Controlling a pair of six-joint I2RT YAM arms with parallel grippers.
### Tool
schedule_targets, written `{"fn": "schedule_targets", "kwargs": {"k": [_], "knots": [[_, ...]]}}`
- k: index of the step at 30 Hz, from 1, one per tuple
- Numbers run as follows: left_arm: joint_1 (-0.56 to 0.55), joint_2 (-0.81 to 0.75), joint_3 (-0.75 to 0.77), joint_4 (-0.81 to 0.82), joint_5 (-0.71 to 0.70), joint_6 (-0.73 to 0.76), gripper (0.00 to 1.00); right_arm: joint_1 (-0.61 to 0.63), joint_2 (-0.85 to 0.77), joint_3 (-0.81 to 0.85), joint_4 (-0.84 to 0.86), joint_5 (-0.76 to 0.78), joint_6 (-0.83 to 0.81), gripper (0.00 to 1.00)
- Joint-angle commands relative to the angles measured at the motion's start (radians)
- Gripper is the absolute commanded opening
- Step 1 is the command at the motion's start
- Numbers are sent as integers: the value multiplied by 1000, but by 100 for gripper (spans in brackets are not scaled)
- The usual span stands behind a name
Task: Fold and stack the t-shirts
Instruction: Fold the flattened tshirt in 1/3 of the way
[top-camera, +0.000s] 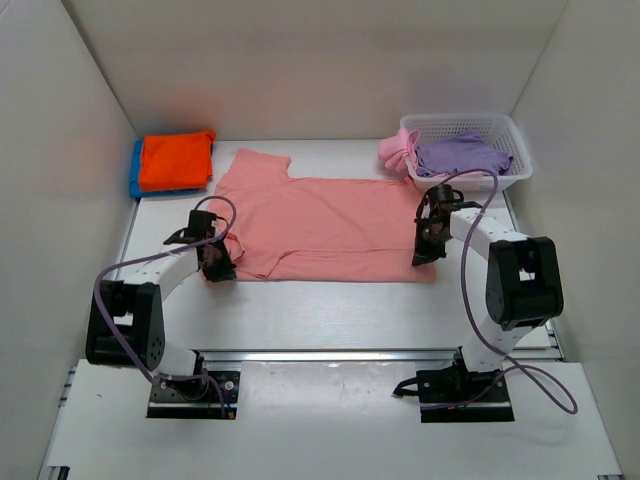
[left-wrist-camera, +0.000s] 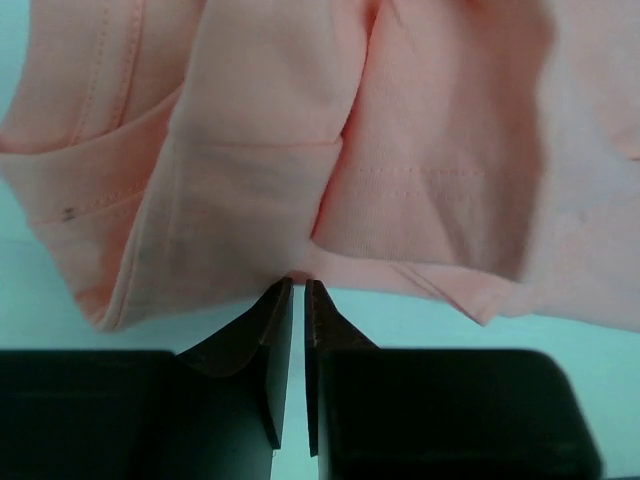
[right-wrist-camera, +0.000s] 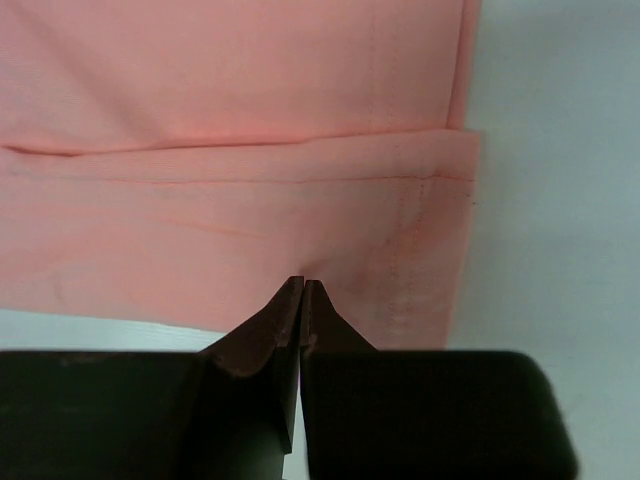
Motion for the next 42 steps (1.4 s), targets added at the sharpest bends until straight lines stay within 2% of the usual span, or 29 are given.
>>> {"fn": "schedule_targets", "kwargs": {"k": [1,5,10,16,21,23,24,26,31,34,39,40,42], "knots": [[-44,40,53,1,-103,36,21,-31,25,-23,70,-55,36,0],[-44,65,58,-67,-135,82,22,-34,28,-58,22,-41,47,0],[-50,-6,-14,-143,-161,145,20,-42,-3,-131,-27,-26,56,0],[-139,-52,-17,-202,-198,147,13,-51,-12,-194,-58,3,52,0],[-133,-82,22,-240,-152,150,7,-74,-12,-219,-88,31,29,0],[-105,-165,35,-210,-89,150,11,-87,-32,-230,-79,37,24,0],[-87,-202,33,-193,-88,142,17,-91,-23,-228,-79,28,20,0],[-73,-259,21,-103,-86,128,20,-93,-24,-220,-90,26,20,0],[-65,-339,-104,147,-232,34,24,-65,-3,-190,-87,34,15,0],[-44,-250,-128,208,-275,-8,26,-53,-1,-170,-91,26,20,0],[-53,-32,-85,169,-313,-31,41,-59,-6,-161,-82,14,9,0],[-61,-18,-74,156,-321,-31,45,-60,-4,-162,-90,17,9,0],[-64,22,-73,136,-321,-14,48,-68,-7,-162,-91,20,1,0]]}}
